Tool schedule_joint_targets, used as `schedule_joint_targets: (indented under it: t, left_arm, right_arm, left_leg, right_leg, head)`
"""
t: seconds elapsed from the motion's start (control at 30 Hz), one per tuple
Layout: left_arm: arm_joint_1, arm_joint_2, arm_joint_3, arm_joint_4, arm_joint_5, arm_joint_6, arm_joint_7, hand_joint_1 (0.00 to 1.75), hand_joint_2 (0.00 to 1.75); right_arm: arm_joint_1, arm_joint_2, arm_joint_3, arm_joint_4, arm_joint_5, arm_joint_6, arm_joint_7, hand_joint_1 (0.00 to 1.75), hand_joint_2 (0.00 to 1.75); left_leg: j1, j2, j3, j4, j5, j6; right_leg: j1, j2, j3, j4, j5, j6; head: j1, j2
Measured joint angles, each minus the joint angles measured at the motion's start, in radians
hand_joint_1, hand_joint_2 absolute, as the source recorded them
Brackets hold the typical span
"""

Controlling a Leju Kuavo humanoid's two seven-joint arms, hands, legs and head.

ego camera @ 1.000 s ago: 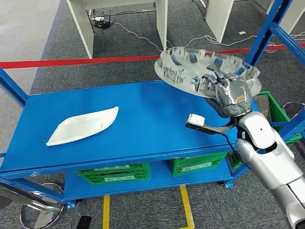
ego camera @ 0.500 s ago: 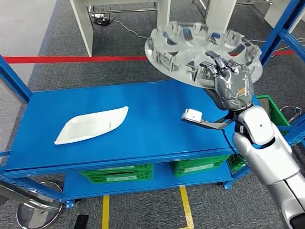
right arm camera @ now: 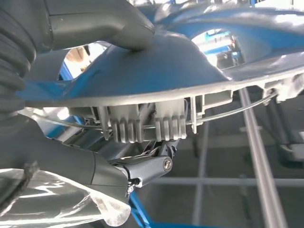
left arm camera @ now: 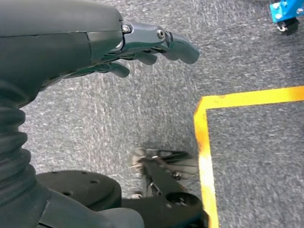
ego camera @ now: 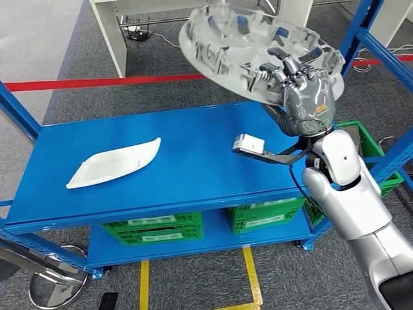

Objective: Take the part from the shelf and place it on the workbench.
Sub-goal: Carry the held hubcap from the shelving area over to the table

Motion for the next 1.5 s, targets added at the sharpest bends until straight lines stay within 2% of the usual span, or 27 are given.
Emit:
schedule_joint_targets:
  t: [0.07, 0.1, 0.13, 0.23, 0.27, 0.37, 0.4, 0.43, 0.53, 0.57, 0.6, 0.63, 0.7, 0.77, 0.8, 0.87, 0.9, 0.97, 1.03, 1.07, 1.13, 1.17, 1.23, 1.3, 1.4, 1.43, 1.5]
  left_arm:
    - [-0.001, 0.004, 0.001, 0.000, 0.001, 0.006, 0.000, 0.00, 1.75]
    - [-0.002, 0.007, 0.001, 0.000, 0.002, 0.010, -0.001, 0.00, 1.75]
    - [-0.004, 0.010, 0.001, 0.000, 0.003, 0.014, -0.001, 0.00, 1.75]
    - [-0.013, 0.023, 0.002, 0.000, 0.008, 0.023, -0.001, 0.00, 1.75]
    - [-0.017, 0.027, 0.002, 0.000, 0.009, 0.025, -0.002, 0.00, 1.75]
    - [-0.020, 0.035, 0.002, 0.000, 0.011, 0.032, -0.005, 0.00, 1.75]
    - [-0.019, 0.037, 0.003, 0.000, 0.011, 0.034, -0.005, 0.00, 1.75]
    - [-0.020, 0.039, 0.003, 0.000, 0.012, 0.036, -0.006, 0.00, 1.75]
    - [-0.023, 0.045, 0.003, 0.000, 0.014, 0.038, -0.007, 0.00, 1.75]
    - [-0.023, 0.047, 0.003, 0.000, 0.015, 0.039, -0.007, 0.00, 1.75]
    - [-0.023, 0.048, 0.003, 0.000, 0.015, 0.039, -0.007, 0.00, 1.75]
    - [-0.023, 0.049, 0.003, 0.000, 0.016, 0.041, -0.007, 0.00, 1.75]
    - [-0.024, 0.053, 0.003, 0.000, 0.018, 0.044, -0.007, 0.00, 1.75]
    - [-0.025, 0.057, 0.003, 0.000, 0.019, 0.050, -0.008, 0.00, 1.75]
    - [-0.026, 0.059, 0.003, -0.001, 0.019, 0.052, -0.009, 0.00, 1.75]
    - [-0.026, 0.064, 0.004, -0.001, 0.021, 0.055, -0.010, 0.00, 1.75]
    - [-0.025, 0.065, 0.004, -0.001, 0.021, 0.055, -0.010, 0.00, 1.75]
    - [-0.024, 0.068, 0.004, -0.001, 0.021, 0.055, -0.010, 0.00, 1.75]
    - [-0.024, 0.068, 0.004, -0.001, 0.021, 0.055, -0.010, 0.00, 1.75]
    - [-0.025, 0.067, 0.004, -0.001, 0.021, 0.055, -0.010, 0.00, 1.75]
    - [-0.026, 0.067, 0.004, -0.001, 0.021, 0.055, -0.010, 0.00, 1.75]
    - [-0.027, 0.068, 0.004, -0.001, 0.021, 0.055, -0.010, 0.00, 1.75]
    - [-0.028, 0.068, 0.004, -0.001, 0.021, 0.055, -0.010, 0.00, 1.75]
    - [-0.031, 0.068, 0.004, -0.001, 0.021, 0.055, -0.010, 0.00, 1.75]
    - [-0.032, 0.067, 0.004, -0.001, 0.021, 0.055, -0.009, 0.00, 1.75]
    - [-0.032, 0.066, 0.004, -0.001, 0.021, 0.055, -0.009, 0.00, 1.75]
    - [-0.033, 0.066, 0.004, -0.001, 0.021, 0.056, -0.009, 0.00, 1.75]
  right_arm:
    - [-0.008, 0.011, 0.002, 0.000, -0.045, 0.030, -0.009, 1.75, 1.75]
    - [-0.014, 0.017, 0.004, 0.001, -0.072, 0.049, -0.014, 1.75, 1.75]
    - [-0.021, 0.023, 0.006, 0.001, -0.102, 0.069, -0.017, 1.75, 1.75]
    - [-0.049, 0.040, 0.015, 0.002, -0.189, 0.119, -0.024, 1.75, 1.75]
    - [-0.056, 0.045, 0.018, 0.003, -0.215, 0.132, -0.028, 1.75, 1.75]
    - [-0.065, 0.056, 0.030, 0.009, -0.273, 0.150, -0.042, 1.75, 1.75]
    - [-0.066, 0.057, 0.033, 0.011, -0.287, 0.151, -0.047, 1.75, 1.75]
    - [-0.068, 0.058, 0.034, 0.012, -0.302, 0.152, -0.053, 1.75, 1.75]
    - [-0.072, 0.058, 0.035, 0.016, -0.342, 0.155, -0.068, 1.75, 1.75]
    - [-0.071, 0.058, 0.036, 0.018, -0.352, 0.157, -0.072, 1.75, 1.75]
    - [-0.071, 0.058, 0.036, 0.019, -0.361, 0.160, -0.076, 1.75, 1.75]
    - [-0.071, 0.058, 0.037, 0.020, -0.368, 0.163, -0.080, 1.75, 1.75]
    - [-0.073, 0.058, 0.039, 0.021, -0.379, 0.171, -0.086, 1.75, 1.75]
    - [-0.078, 0.060, 0.041, 0.022, -0.392, 0.181, -0.089, 1.75, 1.75]
    - [-0.081, 0.061, 0.042, 0.023, -0.398, 0.186, -0.090, 1.75, 1.75]
    - [-0.084, 0.063, 0.042, 0.027, -0.404, 0.191, -0.093, 1.75, 1.75]
    - [-0.084, 0.063, 0.043, 0.029, -0.405, 0.192, -0.094, 1.75, 1.75]
    - [-0.083, 0.064, 0.043, 0.033, -0.405, 0.193, -0.097, 1.75, 1.75]
    - [-0.082, 0.066, 0.044, 0.034, -0.405, 0.192, -0.101, 1.75, 1.75]
    - [-0.081, 0.066, 0.046, 0.034, -0.405, 0.191, -0.103, 1.75, 1.75]
    - [-0.075, 0.066, 0.049, 0.034, -0.405, 0.189, -0.104, 1.75, 1.75]
    - [-0.072, 0.066, 0.051, 0.034, -0.404, 0.188, -0.104, 1.75, 1.75]
    - [-0.067, 0.066, 0.051, 0.034, -0.402, 0.185, -0.104, 1.75, 1.75]
    - [-0.065, 0.067, 0.051, 0.033, -0.401, 0.182, -0.104, 1.75, 1.75]
    - [-0.064, 0.067, 0.052, 0.033, -0.400, 0.176, -0.105, 1.75, 1.75]
    - [-0.064, 0.068, 0.052, 0.033, -0.399, 0.174, -0.105, 1.75, 1.75]
    - [-0.064, 0.068, 0.051, 0.034, -0.399, 0.172, -0.105, 1.75, 1.75]
  left_leg:
    - [0.002, 0.000, -0.017, 0.101, -0.055, -0.004]
    - [0.002, 0.000, -0.001, 0.102, -0.056, -0.002]
    - [0.001, 0.000, 0.034, 0.062, -0.040, 0.002]
    - [-0.005, 0.000, 0.164, -0.142, 0.010, 0.021]
    - [-0.009, 0.000, 0.181, -0.177, 0.016, 0.026]
    - [-0.012, 0.000, 0.172, -0.193, 0.040, 0.039]
    - [-0.009, 0.002, 0.167, -0.199, 0.054, 0.044]
    - [-0.006, 0.004, 0.158, -0.206, 0.069, 0.050]
    - [-0.003, 0.008, 0.118, -0.210, 0.104, 0.059]
    - [-0.003, 0.009, 0.103, -0.209, 0.116, 0.058]
    - [-0.003, 0.009, 0.088, -0.209, 0.127, 0.057]
    - [-0.003, 0.010, 0.074, -0.207, 0.138, 0.055]
    - [-0.002, 0.009, 0.050, -0.204, 0.157, 0.047]
    - [-0.005, 0.008, 0.031, -0.194, 0.173, 0.037]
    - [-0.007, 0.008, 0.022, -0.190, 0.182, 0.032]
    - [-0.007, 0.008, 0.007, -0.187, 0.198, 0.022]
    - [-0.006, 0.007, 0.000, -0.181, 0.189, 0.016]
    - [-0.002, 0.007, -0.021, -0.124, 0.120, 0.003]
    - [0.001, 0.007, -0.048, 0.003, 0.023, -0.006]
    - [0.002, 0.007, -0.055, 0.064, -0.003, -0.008]
    - [0.004, 0.007, -0.033, 0.107, 0.008, -0.008]
    - [0.004, 0.007, 0.001, 0.076, 0.033, -0.005]
    - [0.002, 0.005, 0.103, -0.058, 0.056, 0.004]
    - [-0.001, 0.003, 0.173, -0.171, 0.038, 0.015]
    - [-0.003, 0.005, 0.173, -0.202, 0.045, 0.031]
    - [-0.001, 0.007, 0.164, -0.205, 0.056, 0.038]
    - [0.001, 0.011, 0.140, -0.208, 0.081, 0.050]
  right_leg:
    - [0.002, 0.000, -0.021, 0.001, 0.016, -0.001]
    - [0.003, 0.001, -0.032, 0.001, 0.024, 0.000]
    - [0.004, 0.002, -0.041, 0.001, 0.033, 0.000]
    - [0.006, 0.004, -0.062, -0.001, 0.060, 0.006]
    - [0.005, 0.003, -0.065, -0.003, 0.068, 0.011]
    - [0.002, 0.000, -0.068, -0.015, 0.090, 0.030]
    - [0.002, 0.001, -0.075, -0.012, 0.080, 0.034]
    - [0.003, 0.002, -0.087, 0.010, 0.051, 0.038]
    - [0.002, 0.004, -0.133, 0.185, -0.095, 0.045]
    - [0.001, 0.004, -0.138, 0.242, -0.116, 0.048]
    - [0.001, 0.004, -0.132, 0.274, -0.113, 0.050]
    - [0.001, 0.004, -0.109, 0.272, -0.091, 0.051]
    - [0.000, 0.003, -0.019, 0.177, -0.050, 0.050]
    - [0.001, 0.004, 0.078, 0.043, -0.061, 0.050]
    - [0.002, 0.006, 0.104, 0.000, -0.075, 0.050]
    - [0.003, 0.007, 0.104, -0.022, -0.082, 0.042]
    - [0.002, 0.007, 0.095, -0.022, -0.076, 0.032]
    - [-0.001, 0.003, 0.074, -0.022, -0.056, 0.011]
    - [0.000, 0.002, 0.050, -0.021, -0.034, 0.002]
    - [0.000, 0.002, 0.036, -0.021, -0.023, 0.001]
    - [0.001, 0.003, 0.009, -0.019, -0.002, 0.002]
    - [0.001, 0.003, -0.003, -0.019, 0.008, 0.004]
    - [0.002, 0.003, -0.022, -0.018, 0.025, 0.012]
    - [0.004, 0.002, -0.033, -0.018, 0.043, 0.023]
    - [0.003, 0.002, -0.044, -0.022, 0.060, 0.039]
    - [0.003, 0.003, -0.053, -0.009, 0.041, 0.043]
    - [0.002, 0.004, -0.086, 0.078, -0.047, 0.047]
  head:
    - [0.000, 0.000]
    - [0.000, 0.000]
    - [0.000, 0.000]
    - [0.001, 0.000]
    - [0.001, 0.000]
    - [0.001, 0.000]
    - [0.001, 0.000]
    - [0.003, 0.000]
    - [0.009, 0.000]
    - [0.009, 0.000]
    - [0.010, 0.000]
    - [0.011, 0.000]
    - [0.011, 0.000]
    - [0.012, 0.000]
    - [0.013, 0.000]
    - [0.014, 0.000]
    - [0.013, 0.000]
    - [0.011, 0.000]
    - [0.009, 0.000]
    - [0.009, 0.000]
    - [0.009, 0.000]
    - [0.009, 0.000]
    - [0.009, 0.000]
    - [0.010, 0.000]
    - [0.011, 0.000]
    - [0.012, 0.000]
    - [0.015, 0.000]
